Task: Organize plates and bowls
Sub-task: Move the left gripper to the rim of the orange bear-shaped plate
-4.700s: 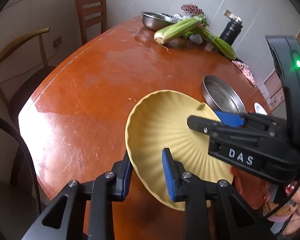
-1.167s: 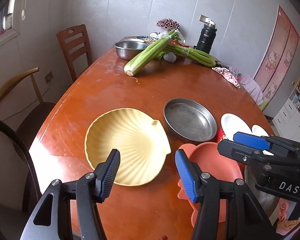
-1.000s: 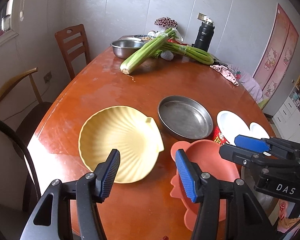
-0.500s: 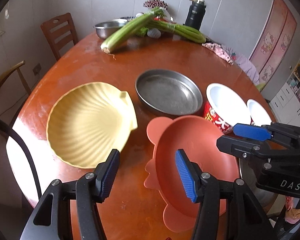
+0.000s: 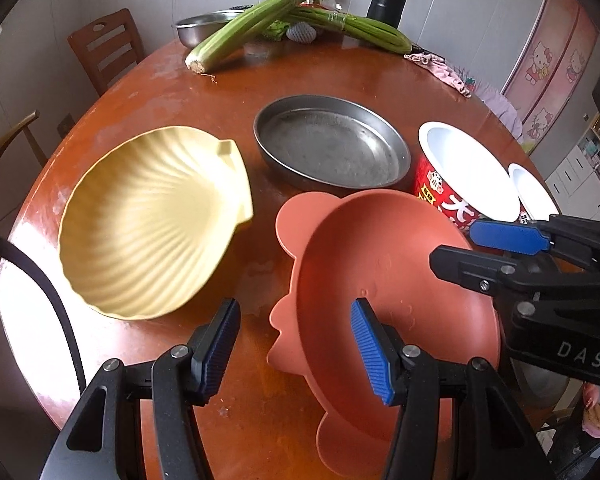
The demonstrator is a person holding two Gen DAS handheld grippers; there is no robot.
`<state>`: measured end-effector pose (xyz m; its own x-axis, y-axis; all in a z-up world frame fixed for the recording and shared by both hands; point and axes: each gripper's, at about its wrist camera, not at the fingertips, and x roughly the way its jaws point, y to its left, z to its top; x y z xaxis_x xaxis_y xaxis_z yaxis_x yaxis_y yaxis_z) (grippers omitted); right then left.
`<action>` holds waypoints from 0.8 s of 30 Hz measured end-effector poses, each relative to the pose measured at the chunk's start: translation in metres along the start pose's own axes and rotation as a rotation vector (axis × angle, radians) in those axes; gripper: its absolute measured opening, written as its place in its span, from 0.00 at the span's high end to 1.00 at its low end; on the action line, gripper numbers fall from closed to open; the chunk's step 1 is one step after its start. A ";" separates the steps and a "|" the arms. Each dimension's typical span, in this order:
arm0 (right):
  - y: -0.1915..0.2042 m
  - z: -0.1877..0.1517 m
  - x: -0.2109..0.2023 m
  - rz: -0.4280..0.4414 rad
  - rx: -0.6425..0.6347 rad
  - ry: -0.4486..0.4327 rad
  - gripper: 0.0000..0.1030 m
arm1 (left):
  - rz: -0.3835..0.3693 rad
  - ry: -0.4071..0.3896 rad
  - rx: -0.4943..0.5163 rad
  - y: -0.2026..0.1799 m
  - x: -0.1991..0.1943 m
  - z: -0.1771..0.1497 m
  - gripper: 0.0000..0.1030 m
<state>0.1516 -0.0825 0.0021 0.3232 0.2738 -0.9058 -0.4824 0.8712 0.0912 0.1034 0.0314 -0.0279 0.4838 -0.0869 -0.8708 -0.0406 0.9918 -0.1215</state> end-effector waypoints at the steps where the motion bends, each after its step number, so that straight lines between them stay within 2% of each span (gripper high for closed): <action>1: 0.000 0.001 0.002 -0.004 0.001 0.009 0.50 | 0.002 0.003 0.000 -0.001 0.001 -0.001 0.45; 7: 0.002 0.006 0.010 -0.004 -0.002 0.024 0.50 | -0.031 -0.004 0.001 0.000 0.002 -0.003 0.45; 15: 0.006 0.005 0.016 0.008 0.005 0.042 0.50 | -0.030 -0.013 0.009 0.005 0.000 -0.006 0.47; 24: 0.026 0.001 0.017 0.028 -0.029 0.039 0.48 | -0.032 -0.030 -0.043 0.029 -0.007 -0.013 0.49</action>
<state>0.1454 -0.0550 -0.0102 0.2772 0.2813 -0.9187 -0.5145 0.8510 0.1053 0.0873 0.0594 -0.0315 0.5118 -0.1147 -0.8514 -0.0618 0.9836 -0.1696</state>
